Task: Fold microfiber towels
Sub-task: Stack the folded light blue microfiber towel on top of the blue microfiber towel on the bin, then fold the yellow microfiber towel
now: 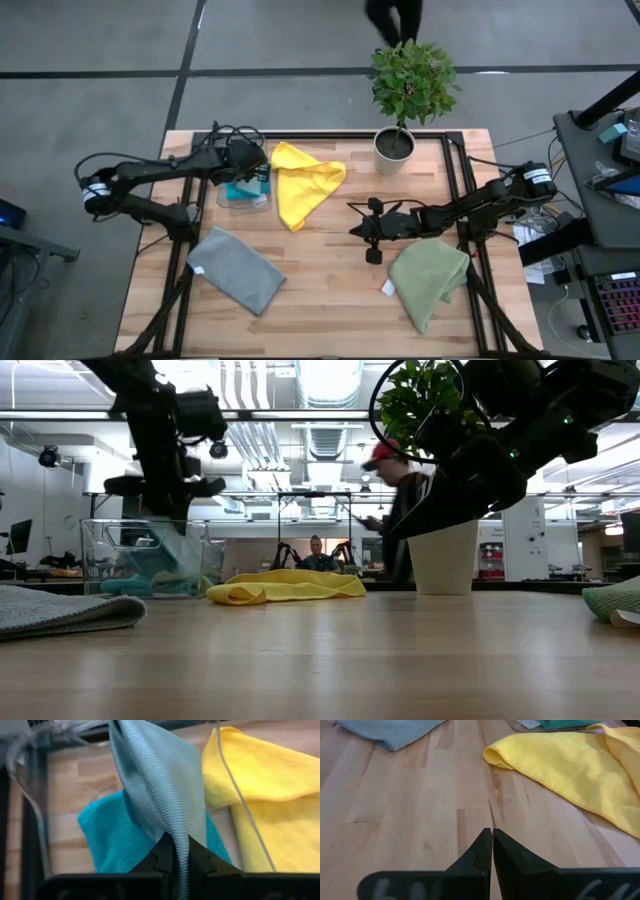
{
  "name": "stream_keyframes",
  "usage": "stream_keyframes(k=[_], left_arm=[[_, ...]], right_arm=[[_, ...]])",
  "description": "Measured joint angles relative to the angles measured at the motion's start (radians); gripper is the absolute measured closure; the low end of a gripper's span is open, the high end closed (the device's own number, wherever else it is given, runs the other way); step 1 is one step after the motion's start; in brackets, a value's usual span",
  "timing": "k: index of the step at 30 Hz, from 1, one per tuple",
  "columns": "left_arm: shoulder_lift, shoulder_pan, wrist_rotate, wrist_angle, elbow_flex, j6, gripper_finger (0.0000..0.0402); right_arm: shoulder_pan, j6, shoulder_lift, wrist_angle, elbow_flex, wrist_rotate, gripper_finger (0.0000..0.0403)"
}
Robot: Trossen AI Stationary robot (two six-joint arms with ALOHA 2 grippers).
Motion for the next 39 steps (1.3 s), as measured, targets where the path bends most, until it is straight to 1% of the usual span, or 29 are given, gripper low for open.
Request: stream_keyframes(k=[3,5,8,12,21,25,27,29,33,36,39], left_arm=[[0.0,0.005,0.018,0.103,-0.055,-0.005,0.04],[0.001,0.01,0.022,0.14,-0.079,-0.007,0.04],[0.0,0.028,0.019,0.156,-0.093,-0.007,0.0398],[0.001,0.043,0.018,0.147,-0.096,-0.006,0.0371],[0.003,0.048,0.031,0.01,-0.078,-0.003,0.0289],[0.0,0.048,0.039,-0.059,-0.058,0.005,0.0265],[-0.001,0.048,0.041,-0.111,-0.036,0.036,0.0257],[-0.003,0.048,0.04,-0.153,-0.007,0.083,0.0254],[-0.003,0.047,0.06,-0.159,0.037,0.185,0.0258],[-0.002,0.035,0.097,-0.159,0.065,0.209,0.0267],[-0.007,-0.004,0.105,-0.144,0.088,0.217,0.0275]], right_arm=[[0.002,0.0,0.0,0.0,0.0,-0.001,0.0394],[0.004,0.0,0.0,0.0,0.0,-0.001,0.0394],[0.005,0.0,0.0,0.0,0.0,-0.001,0.0394],[0.005,0.0,0.0,0.001,0.0,-0.001,0.0394],[0.005,-0.001,0.0,0.001,-0.001,-0.001,0.0394],[0.005,-0.001,0.0,0.001,-0.001,0.0,0.0394],[0.005,-0.002,0.0,0.001,-0.001,0.0,0.0394],[0.005,-0.002,0.0,0.001,-0.001,0.0,0.0394],[0.005,-0.003,0.0,0.001,-0.001,0.0,0.0394],[0.005,-0.01,0.0,0.001,-0.001,0.0,0.0394],[0.005,-0.011,0.0,0.0,-0.005,0.0,0.0394]])
